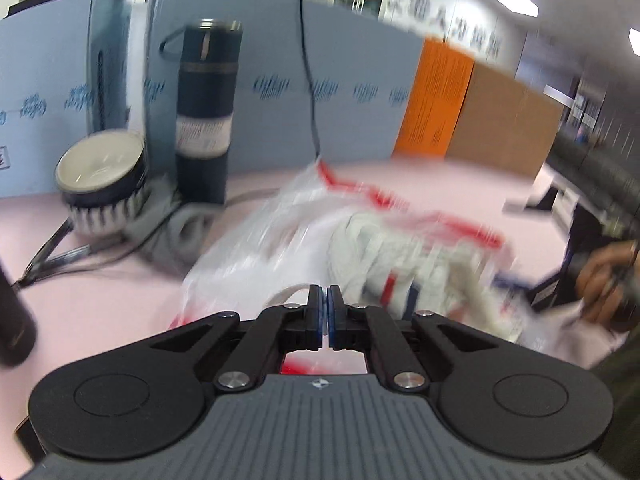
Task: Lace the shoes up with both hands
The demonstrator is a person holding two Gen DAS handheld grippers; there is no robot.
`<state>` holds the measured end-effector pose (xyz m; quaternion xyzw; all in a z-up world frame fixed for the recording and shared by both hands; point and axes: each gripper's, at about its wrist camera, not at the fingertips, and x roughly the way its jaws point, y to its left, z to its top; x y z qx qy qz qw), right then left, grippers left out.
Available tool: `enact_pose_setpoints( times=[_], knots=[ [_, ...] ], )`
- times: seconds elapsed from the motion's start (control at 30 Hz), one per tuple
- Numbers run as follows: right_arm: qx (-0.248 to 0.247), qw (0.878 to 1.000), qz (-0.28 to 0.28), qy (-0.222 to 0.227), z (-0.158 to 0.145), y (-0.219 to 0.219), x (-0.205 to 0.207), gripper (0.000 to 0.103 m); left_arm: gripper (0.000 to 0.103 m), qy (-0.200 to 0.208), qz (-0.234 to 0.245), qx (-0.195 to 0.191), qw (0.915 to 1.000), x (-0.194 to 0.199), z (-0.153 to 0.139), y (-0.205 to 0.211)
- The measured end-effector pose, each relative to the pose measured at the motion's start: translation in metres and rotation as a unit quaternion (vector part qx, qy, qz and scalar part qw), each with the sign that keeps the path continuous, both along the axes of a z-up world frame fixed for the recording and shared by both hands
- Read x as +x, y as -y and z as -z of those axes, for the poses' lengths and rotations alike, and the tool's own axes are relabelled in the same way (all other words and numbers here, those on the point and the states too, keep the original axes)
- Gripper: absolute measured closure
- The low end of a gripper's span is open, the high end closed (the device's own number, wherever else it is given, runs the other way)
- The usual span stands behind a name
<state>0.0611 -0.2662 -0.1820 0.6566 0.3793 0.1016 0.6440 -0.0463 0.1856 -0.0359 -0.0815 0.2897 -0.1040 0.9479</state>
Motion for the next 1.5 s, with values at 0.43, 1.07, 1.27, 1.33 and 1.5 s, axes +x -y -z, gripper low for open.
enact_pose_setpoints(
  times=[0.43,1.07,1.27,1.33,1.5],
  knots=[
    [0.022,1.000,0.016,0.001,0.002,0.007,-0.003,0.014,0.067,-0.013,0.024,-0.108,0.9938,0.083,-0.006,0.044],
    [-0.024,1.000,-0.008,0.014,-0.007,0.002,0.006,0.014,0.065,0.016,0.271,0.111,0.9560,0.081,-0.006,0.052],
    [-0.040,0.999,0.014,0.020,-0.018,0.007,-0.019,0.014,0.068,-0.002,0.333,0.128,0.9341,0.101,0.005,0.068],
    [-0.045,0.999,0.023,0.020,-0.019,0.009,-0.031,0.014,0.070,-0.006,0.355,0.135,0.9249,0.106,0.006,0.071],
    [-0.057,0.997,0.045,0.023,-0.022,0.011,-0.062,0.014,0.070,-0.005,0.420,0.172,0.8908,0.117,0.001,0.073]
  ],
)
